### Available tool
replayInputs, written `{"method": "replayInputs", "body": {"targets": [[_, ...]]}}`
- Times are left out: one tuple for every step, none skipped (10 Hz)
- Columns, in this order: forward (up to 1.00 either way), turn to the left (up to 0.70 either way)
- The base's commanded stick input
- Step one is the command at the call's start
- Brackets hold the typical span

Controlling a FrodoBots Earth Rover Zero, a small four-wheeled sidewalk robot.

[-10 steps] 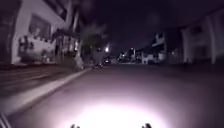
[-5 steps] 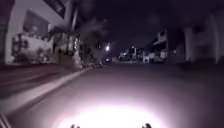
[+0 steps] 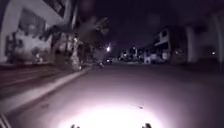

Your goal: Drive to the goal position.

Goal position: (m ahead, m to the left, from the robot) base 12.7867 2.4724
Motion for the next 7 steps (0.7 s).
{"method": "replayInputs", "body": {"targets": [[0.7, 0.0], [0.7, 0.0], [0.7, 0.0], [0.7, 0.0], [0.7, 0.0], [0.7, 0.0], [0.7, 0.0]]}}
